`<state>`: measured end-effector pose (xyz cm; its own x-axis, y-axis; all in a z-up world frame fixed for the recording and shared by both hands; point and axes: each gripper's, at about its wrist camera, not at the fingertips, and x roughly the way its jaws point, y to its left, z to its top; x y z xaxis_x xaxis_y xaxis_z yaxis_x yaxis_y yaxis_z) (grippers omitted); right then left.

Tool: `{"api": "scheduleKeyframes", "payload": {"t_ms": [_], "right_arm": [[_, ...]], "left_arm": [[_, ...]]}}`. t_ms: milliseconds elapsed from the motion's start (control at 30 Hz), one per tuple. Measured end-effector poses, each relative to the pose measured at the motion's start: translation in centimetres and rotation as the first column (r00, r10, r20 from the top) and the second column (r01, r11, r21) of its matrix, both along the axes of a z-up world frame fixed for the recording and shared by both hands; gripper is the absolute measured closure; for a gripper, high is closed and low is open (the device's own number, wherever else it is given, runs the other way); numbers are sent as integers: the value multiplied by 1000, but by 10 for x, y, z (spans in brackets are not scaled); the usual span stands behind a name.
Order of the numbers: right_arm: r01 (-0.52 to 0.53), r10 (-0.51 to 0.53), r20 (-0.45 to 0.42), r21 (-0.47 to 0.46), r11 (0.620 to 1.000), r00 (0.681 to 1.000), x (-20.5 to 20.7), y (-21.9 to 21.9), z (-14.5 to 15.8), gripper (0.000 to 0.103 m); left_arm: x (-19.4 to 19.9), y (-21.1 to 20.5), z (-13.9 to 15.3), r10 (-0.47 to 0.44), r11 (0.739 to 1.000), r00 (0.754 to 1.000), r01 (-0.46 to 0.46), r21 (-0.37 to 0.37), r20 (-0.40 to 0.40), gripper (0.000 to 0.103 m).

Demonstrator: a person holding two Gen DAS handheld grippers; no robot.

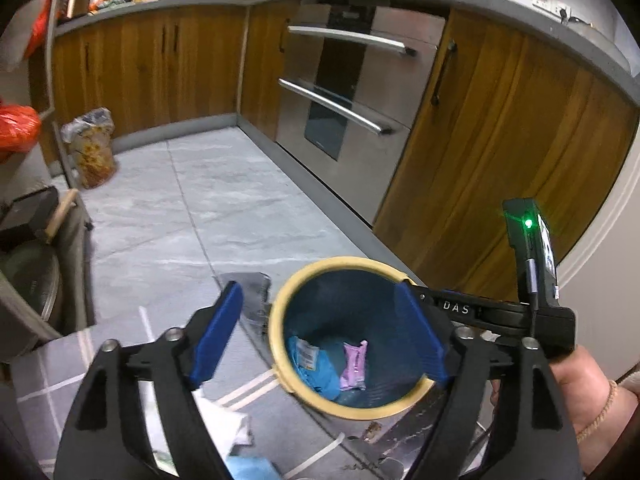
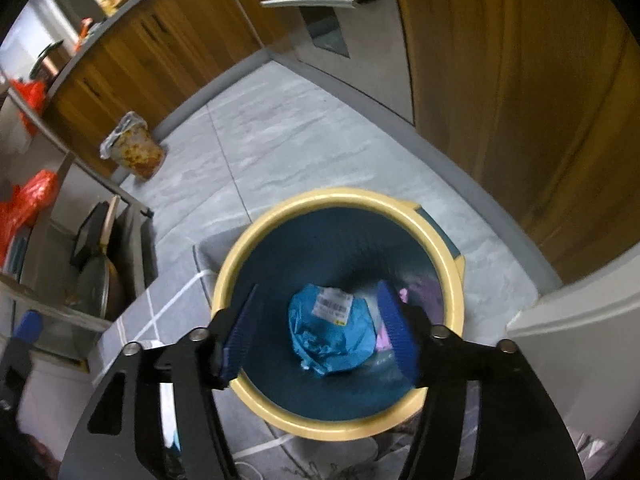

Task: Collect trash
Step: 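Withdraw both open tools from the bin back over the trash pile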

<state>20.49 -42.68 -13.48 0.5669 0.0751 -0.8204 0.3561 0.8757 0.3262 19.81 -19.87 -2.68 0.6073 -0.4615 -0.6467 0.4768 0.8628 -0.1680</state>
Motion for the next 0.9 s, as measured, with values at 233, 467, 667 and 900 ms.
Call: {"api": "scheduleKeyframes", "payload": {"t_ms": [233,467,667,900], "right_arm": [[-70,75,53,-87,994,996,3,31,18,21],[-134,148,111,-128,983,983,1,64,38,11],[-261,275,156,-104,960,949,-7,107,52,11],[-412,441,138,-194,890,887,-24,159,59,11]], "left_arm": [[-20,45,46,83,996,993,-81,-31,84,6],[-37,101,81,184,982,976,-178,-60,113,6],[-59,146,86,244,970,961,-242,-29,128,6],[-85,201,54,308,950,950,-310,32,54,6]]}}
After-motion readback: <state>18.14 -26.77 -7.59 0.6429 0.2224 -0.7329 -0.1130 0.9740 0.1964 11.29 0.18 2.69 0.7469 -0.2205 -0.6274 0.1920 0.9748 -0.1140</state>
